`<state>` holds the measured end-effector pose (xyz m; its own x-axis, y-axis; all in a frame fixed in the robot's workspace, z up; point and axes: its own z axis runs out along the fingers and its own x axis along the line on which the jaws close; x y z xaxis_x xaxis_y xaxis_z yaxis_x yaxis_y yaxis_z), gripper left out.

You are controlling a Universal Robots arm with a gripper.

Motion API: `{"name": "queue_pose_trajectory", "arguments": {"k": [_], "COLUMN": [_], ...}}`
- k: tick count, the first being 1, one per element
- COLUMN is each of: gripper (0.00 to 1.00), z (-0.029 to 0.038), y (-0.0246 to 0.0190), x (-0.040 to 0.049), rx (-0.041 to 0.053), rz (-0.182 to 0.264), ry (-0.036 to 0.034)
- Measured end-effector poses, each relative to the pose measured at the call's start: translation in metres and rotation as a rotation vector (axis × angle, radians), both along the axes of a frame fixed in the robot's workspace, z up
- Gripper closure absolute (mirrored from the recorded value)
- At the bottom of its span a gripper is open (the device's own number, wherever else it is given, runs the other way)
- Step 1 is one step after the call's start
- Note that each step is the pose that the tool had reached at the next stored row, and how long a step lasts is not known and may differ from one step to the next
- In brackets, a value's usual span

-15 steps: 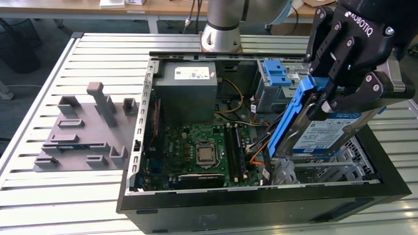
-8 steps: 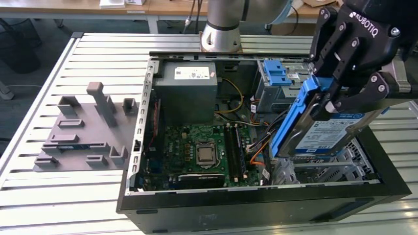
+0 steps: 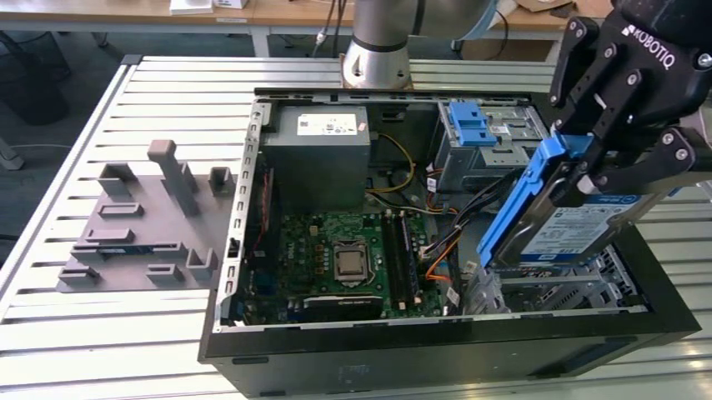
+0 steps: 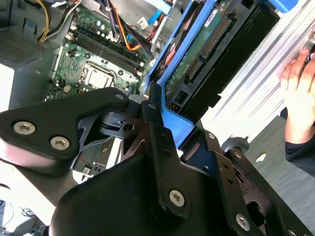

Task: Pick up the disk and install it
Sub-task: 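Insert the disk into the insertion slot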

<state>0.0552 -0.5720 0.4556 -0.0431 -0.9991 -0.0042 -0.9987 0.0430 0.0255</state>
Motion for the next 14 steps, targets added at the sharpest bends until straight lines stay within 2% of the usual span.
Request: {"name": "queue_pose_trajectory", "arguments": {"k": [6,14], "gripper": [0.63,0.63], "z": [-0.0026,-0.0069], "y": [0.0001,0.0], "x": [0.0113,0.0162], "rx": [-0.0001,-0.0001], "rz": [0.0,0.001], "ry": [0.0,0.0]}}
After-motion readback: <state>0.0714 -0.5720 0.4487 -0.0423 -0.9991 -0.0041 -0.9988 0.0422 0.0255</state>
